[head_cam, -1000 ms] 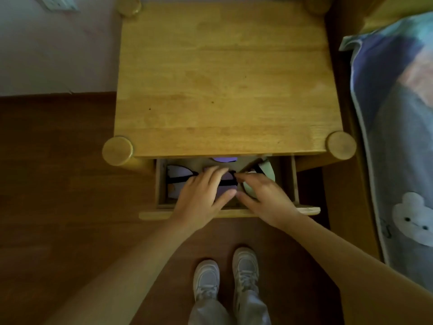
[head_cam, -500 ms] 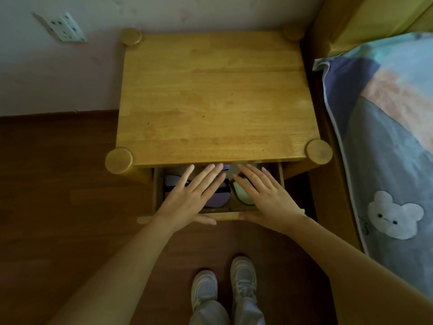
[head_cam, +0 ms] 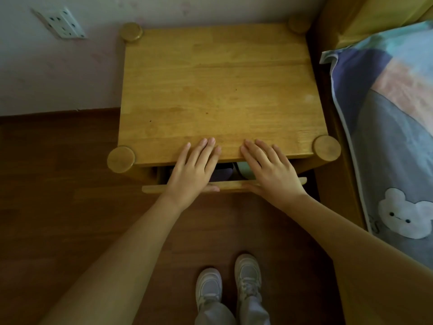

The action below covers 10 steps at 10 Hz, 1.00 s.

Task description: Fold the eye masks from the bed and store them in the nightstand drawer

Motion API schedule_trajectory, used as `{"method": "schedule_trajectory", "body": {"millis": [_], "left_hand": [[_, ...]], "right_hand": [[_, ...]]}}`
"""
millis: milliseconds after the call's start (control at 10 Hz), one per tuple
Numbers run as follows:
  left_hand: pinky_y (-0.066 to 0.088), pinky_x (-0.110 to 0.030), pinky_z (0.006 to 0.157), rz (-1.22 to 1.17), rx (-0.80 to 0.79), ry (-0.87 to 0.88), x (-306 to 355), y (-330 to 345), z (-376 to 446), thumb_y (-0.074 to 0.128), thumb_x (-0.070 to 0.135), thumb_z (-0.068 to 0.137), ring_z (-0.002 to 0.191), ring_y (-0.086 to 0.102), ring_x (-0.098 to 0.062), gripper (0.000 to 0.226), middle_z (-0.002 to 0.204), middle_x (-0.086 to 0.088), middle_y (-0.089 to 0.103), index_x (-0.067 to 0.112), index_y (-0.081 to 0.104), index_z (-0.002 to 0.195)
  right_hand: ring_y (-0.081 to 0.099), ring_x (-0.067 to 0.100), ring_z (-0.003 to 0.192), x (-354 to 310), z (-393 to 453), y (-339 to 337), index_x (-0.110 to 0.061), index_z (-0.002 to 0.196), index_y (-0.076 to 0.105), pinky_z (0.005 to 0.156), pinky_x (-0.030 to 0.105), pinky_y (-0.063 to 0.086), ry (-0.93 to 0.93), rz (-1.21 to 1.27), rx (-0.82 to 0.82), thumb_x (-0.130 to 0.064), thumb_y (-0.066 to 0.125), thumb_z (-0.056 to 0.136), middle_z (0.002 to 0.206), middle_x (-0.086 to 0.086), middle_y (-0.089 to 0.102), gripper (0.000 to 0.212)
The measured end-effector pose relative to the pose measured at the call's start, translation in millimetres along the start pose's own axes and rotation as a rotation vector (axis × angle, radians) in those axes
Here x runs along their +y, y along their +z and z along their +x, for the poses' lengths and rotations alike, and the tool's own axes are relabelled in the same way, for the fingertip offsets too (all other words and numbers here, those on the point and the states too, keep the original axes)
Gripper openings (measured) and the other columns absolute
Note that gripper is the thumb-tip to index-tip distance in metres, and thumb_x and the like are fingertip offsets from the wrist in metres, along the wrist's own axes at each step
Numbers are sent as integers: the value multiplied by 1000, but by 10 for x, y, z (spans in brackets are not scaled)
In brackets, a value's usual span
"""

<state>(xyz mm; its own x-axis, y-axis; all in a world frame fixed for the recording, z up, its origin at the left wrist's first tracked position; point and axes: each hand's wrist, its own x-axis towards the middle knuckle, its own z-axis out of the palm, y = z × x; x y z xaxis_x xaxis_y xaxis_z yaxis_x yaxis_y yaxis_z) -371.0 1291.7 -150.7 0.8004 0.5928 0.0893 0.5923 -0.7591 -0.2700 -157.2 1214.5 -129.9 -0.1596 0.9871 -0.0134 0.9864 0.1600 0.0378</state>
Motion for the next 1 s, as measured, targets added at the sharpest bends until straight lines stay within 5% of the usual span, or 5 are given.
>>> {"method": "schedule_trajectory", "body": {"millis": [500,700,800,900,1000], "left_hand": [[55,-47,86,137,352,106,-14,320,196,62,25,88,104,65,-21,31,119,-8,67,11,53,115],[54,-49,85,180,377,118,-30,363,209,42,10,98,107,48,-25,21,118,-9,66,11,58,111],[55,-47,82,142,381,89,-1,367,260,49,16,94,100,47,-23,14,115,-9,60,11,55,106],[54,-35,75,159,217,128,-76,163,345,55,47,82,90,47,-21,42,106,-6,46,12,50,103],[53,-35,82,79,165,121,-180,-225,367,52,67,80,84,58,-18,57,99,-1,59,14,58,101]], "right_hand": [[64,18,82,-10,259,164,-17,99,62,69,35,57,-54,-245,292,-9,55,90,97,-1,67,15],[53,14,65,39,365,28,-14,85,49,47,26,47,-159,-304,245,4,43,78,81,-1,56,20],[51,13,63,36,390,-17,-15,83,49,42,23,42,-157,-296,195,4,43,75,80,-1,56,21],[56,17,66,28,436,-147,-12,84,56,45,28,46,-127,-190,96,-11,68,72,83,3,59,17],[65,23,79,91,442,-410,-13,90,67,76,40,53,-133,-107,92,-39,69,77,88,5,67,29]]}}
